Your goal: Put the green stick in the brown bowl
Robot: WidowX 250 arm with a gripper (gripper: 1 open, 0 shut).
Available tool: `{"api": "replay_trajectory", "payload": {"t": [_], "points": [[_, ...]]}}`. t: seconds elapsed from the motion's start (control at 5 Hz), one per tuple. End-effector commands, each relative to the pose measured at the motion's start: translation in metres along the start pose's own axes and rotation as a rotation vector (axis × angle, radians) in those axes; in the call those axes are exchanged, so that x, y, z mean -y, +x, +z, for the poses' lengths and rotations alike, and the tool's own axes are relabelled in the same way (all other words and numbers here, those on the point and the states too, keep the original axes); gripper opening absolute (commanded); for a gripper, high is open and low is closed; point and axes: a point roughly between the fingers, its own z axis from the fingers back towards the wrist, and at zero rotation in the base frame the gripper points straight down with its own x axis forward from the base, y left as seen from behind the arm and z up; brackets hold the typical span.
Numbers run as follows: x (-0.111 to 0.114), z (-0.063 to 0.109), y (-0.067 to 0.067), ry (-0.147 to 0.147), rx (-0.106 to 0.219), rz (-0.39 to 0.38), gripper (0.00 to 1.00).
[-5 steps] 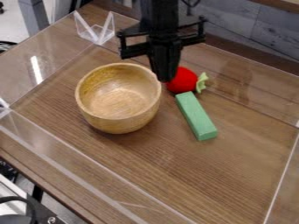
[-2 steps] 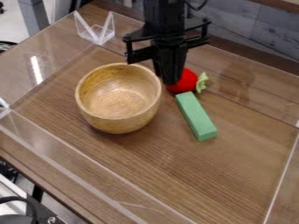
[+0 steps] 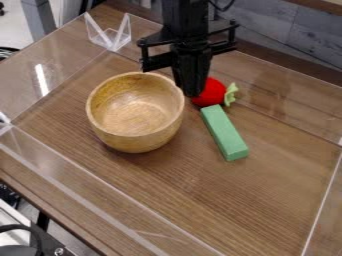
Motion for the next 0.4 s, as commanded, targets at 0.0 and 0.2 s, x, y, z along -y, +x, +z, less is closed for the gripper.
{"api": "replay_trajectory", "payload": {"t": [0.0, 0.2], "points": [[0.01, -0.005, -0.005, -0.03, 0.03, 0.017, 1.0], [0.027, -0.028, -0.014, -0.02, 0.037, 0.072, 1.0]]}}
